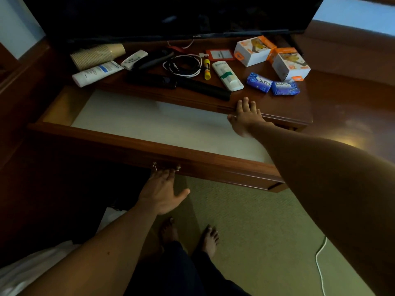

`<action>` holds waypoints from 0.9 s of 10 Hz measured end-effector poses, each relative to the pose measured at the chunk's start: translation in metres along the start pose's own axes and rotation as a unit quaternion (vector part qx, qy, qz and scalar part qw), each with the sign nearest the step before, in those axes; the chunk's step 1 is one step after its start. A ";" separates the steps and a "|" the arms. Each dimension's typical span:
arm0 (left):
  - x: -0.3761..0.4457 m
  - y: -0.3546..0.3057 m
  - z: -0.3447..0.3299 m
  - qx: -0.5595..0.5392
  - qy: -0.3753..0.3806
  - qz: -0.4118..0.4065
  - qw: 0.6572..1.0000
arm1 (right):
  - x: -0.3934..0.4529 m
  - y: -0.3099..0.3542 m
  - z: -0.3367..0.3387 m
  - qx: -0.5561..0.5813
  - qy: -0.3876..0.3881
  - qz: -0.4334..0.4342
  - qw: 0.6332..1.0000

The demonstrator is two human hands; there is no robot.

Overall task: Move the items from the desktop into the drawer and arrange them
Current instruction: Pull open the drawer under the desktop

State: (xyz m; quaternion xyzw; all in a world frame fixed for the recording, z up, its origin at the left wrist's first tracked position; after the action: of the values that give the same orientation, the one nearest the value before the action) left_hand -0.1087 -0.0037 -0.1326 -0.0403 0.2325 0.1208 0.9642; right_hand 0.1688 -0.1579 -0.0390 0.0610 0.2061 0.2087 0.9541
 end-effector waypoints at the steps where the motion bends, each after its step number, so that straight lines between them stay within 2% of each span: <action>1: -0.008 -0.002 -0.001 -0.010 -0.001 0.001 1.000 | 0.000 0.000 0.000 0.003 0.002 0.001 1.000; 9: -0.046 -0.002 -0.016 -0.025 -0.003 -0.001 1.000 | 0.001 0.000 -0.003 0.005 0.006 -0.015 1.000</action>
State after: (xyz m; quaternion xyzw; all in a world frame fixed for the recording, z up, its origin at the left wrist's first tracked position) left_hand -0.1554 -0.0178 -0.1258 -0.0645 0.2261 0.1263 0.9637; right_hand 0.1680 -0.1574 -0.0418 0.0613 0.2137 0.1937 0.9555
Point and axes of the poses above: each hand's wrist, its own x-axis towards the middle knuckle, its own z-axis out of the back of the hand, y = z × x, the point moved 5 cm from there along x, towards the middle knuckle, and after that the axes turned 5 degrees about x, right-handed, at the moved point
